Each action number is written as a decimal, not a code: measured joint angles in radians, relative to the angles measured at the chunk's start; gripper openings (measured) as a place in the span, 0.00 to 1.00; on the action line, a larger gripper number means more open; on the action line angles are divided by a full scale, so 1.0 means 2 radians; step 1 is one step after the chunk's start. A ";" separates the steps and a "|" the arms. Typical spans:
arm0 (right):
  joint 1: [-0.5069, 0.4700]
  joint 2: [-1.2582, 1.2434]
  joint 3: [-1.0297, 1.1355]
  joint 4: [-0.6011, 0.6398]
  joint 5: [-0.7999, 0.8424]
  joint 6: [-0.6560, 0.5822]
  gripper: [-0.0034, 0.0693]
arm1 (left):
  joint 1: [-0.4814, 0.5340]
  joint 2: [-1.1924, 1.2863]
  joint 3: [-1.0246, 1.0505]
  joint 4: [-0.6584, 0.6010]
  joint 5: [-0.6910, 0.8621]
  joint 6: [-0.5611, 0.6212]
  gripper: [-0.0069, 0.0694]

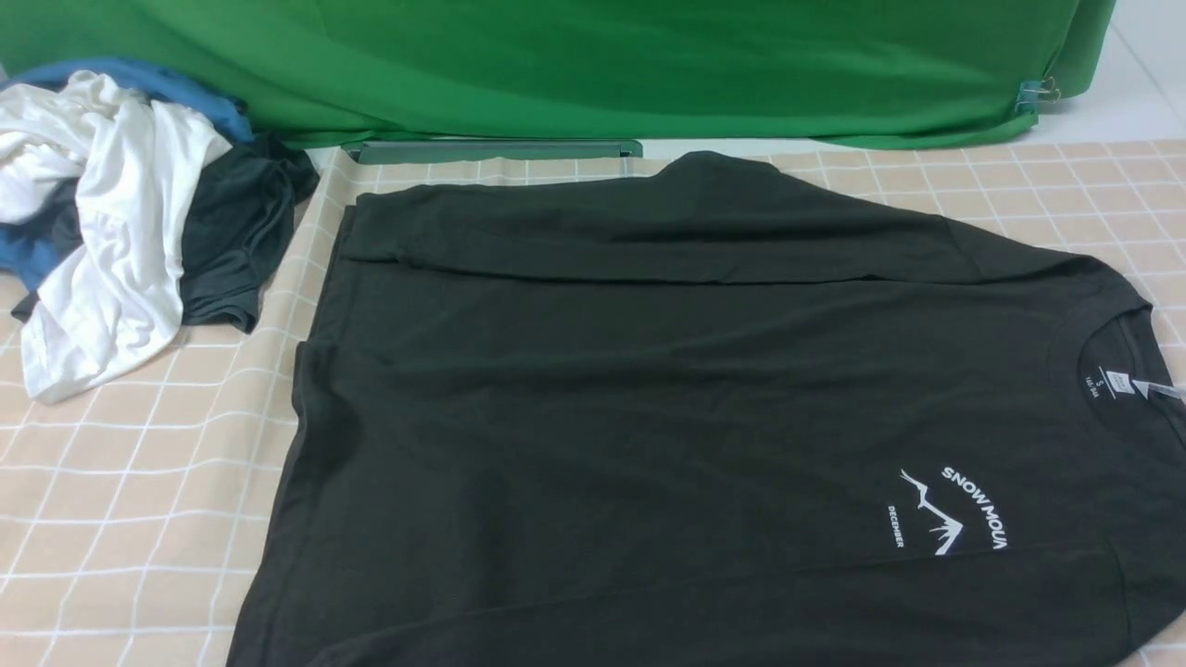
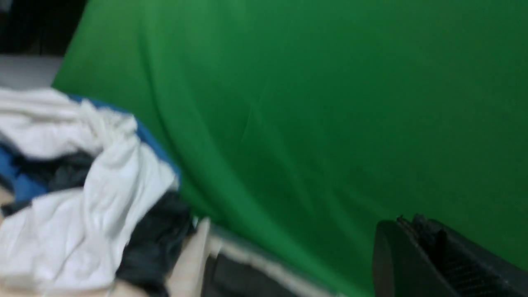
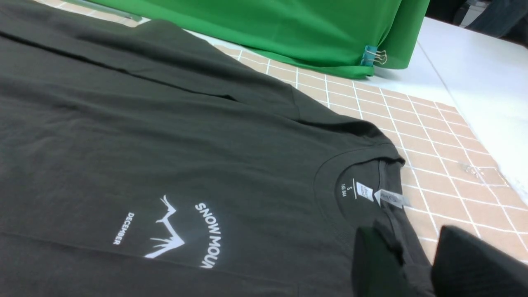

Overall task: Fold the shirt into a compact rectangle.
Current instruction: 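Grasp the left edge of the dark T-shirt lying flat on the table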

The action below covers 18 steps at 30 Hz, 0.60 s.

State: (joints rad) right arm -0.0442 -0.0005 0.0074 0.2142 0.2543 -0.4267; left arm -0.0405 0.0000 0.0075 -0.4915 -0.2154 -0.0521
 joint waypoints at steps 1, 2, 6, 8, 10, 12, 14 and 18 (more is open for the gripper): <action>0.000 0.000 0.000 0.000 0.000 0.000 0.39 | 0.000 0.000 0.000 -0.002 -0.025 -0.014 0.12; 0.000 0.000 0.000 0.000 0.000 0.000 0.39 | 0.000 0.000 0.000 -0.005 -0.059 -0.032 0.12; 0.000 0.000 0.000 0.000 -0.001 0.000 0.39 | 0.000 0.000 -0.001 0.006 -0.152 -0.090 0.12; 0.000 0.000 0.000 0.000 -0.008 0.000 0.39 | 0.000 0.000 -0.015 0.016 -0.147 -0.109 0.12; 0.000 0.000 0.000 0.000 -0.017 0.000 0.39 | 0.000 -0.001 -0.055 0.023 -0.092 -0.118 0.12; 0.000 0.000 0.000 0.004 -0.028 0.003 0.39 | 0.000 0.011 -0.100 0.029 -0.019 -0.119 0.12; 0.000 0.000 0.000 0.039 -0.045 0.029 0.39 | 0.000 0.041 -0.150 0.046 0.072 -0.117 0.12; 0.000 0.000 0.000 0.128 -0.114 0.141 0.39 | 0.000 0.165 -0.254 0.082 0.288 -0.083 0.12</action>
State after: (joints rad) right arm -0.0442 -0.0005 0.0074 0.4698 0.0259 -0.1445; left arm -0.0405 0.3294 -0.5010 -0.3283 0.3606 -0.2172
